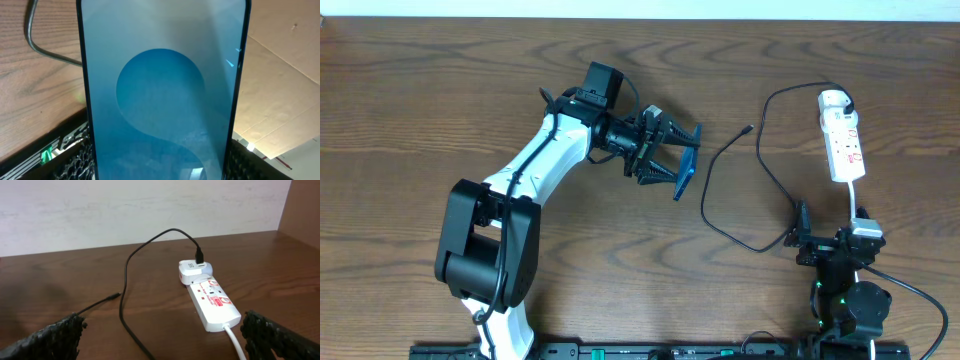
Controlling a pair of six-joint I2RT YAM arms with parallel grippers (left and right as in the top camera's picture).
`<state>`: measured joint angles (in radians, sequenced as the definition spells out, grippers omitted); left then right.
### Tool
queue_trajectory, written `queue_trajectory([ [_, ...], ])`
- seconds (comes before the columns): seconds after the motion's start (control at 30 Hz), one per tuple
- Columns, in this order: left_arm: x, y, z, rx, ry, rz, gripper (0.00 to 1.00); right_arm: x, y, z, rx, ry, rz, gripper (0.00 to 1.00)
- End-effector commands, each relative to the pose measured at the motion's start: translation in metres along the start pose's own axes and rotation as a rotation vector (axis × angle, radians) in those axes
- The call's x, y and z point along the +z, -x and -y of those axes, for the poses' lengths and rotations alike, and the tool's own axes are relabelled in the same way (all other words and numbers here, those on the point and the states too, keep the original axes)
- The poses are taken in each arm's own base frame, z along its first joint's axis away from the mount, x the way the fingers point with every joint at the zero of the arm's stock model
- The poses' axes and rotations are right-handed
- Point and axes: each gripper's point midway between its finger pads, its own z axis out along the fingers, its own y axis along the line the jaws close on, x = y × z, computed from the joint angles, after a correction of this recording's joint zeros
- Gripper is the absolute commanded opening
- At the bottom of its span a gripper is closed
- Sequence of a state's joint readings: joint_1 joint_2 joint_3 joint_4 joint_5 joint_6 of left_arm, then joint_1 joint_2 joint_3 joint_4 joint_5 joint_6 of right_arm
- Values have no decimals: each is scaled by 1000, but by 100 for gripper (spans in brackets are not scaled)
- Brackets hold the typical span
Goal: Plug charger to phone and switch on socket
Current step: 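Hold the phone upright toward the center with the left gripper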
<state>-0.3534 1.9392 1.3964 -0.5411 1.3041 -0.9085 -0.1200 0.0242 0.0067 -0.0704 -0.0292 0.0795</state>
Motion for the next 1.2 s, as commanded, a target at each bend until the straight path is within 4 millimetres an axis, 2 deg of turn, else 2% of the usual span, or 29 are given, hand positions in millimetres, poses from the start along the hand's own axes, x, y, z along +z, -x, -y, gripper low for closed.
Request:
queue_trajectory([
  [0.0, -5, -10, 11, 44, -38, -32, 58, 0, -2, -2, 9, 8, -6, 99],
  [0.63, -5, -9, 11, 37, -35, -28, 58, 0, -2, -2, 9, 8, -6, 99],
  [1.17, -6, 2, 5, -22, 0, 34, 58, 0, -2, -2, 9, 8, -6, 99],
])
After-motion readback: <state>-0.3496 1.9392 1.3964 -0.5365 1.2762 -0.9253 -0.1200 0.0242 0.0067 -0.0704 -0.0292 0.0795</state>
